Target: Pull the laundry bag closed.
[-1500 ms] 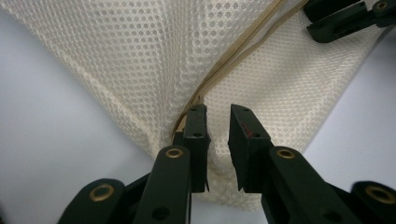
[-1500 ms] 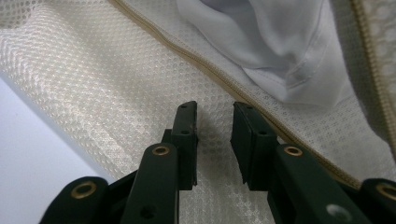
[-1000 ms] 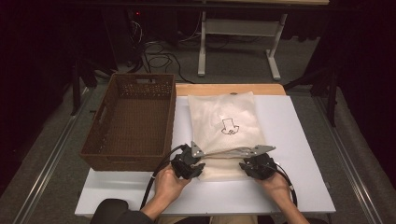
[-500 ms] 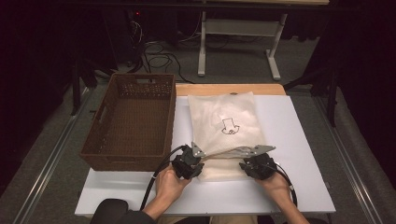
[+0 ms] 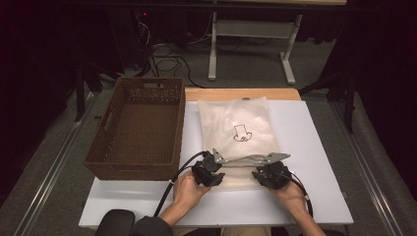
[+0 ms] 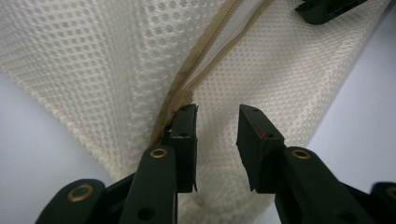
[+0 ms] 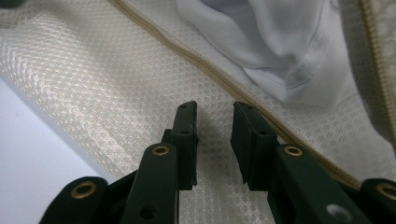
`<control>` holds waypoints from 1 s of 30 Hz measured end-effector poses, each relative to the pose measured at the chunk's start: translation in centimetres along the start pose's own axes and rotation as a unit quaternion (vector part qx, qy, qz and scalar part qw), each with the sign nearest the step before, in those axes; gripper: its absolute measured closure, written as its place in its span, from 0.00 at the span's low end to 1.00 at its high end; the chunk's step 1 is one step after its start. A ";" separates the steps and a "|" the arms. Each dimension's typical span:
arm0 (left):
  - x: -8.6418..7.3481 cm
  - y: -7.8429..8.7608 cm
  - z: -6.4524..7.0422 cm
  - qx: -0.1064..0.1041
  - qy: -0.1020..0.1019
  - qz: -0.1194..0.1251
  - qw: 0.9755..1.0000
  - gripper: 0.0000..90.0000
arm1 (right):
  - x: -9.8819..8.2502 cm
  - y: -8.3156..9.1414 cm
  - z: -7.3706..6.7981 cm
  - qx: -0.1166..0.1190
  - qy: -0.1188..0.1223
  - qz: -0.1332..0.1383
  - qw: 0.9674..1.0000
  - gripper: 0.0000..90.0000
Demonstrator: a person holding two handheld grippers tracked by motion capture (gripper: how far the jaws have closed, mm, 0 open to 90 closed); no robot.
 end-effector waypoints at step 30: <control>-3.1 0.5 -3.5 0.010 0.033 0.003 0.999 0.91 | 0.7 0.3 -1.6 -0.006 0.007 -0.001 1.000 0.76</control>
Point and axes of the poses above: each handheld gripper's, and its own axes: y roughly backward along the jaws, x roughly out of its top, z roughly to its right, the point moved 6 cm from there along -y, roughly forward along the jaws, and after that the axes turned 1 degree about x, right-handed, at the moved point
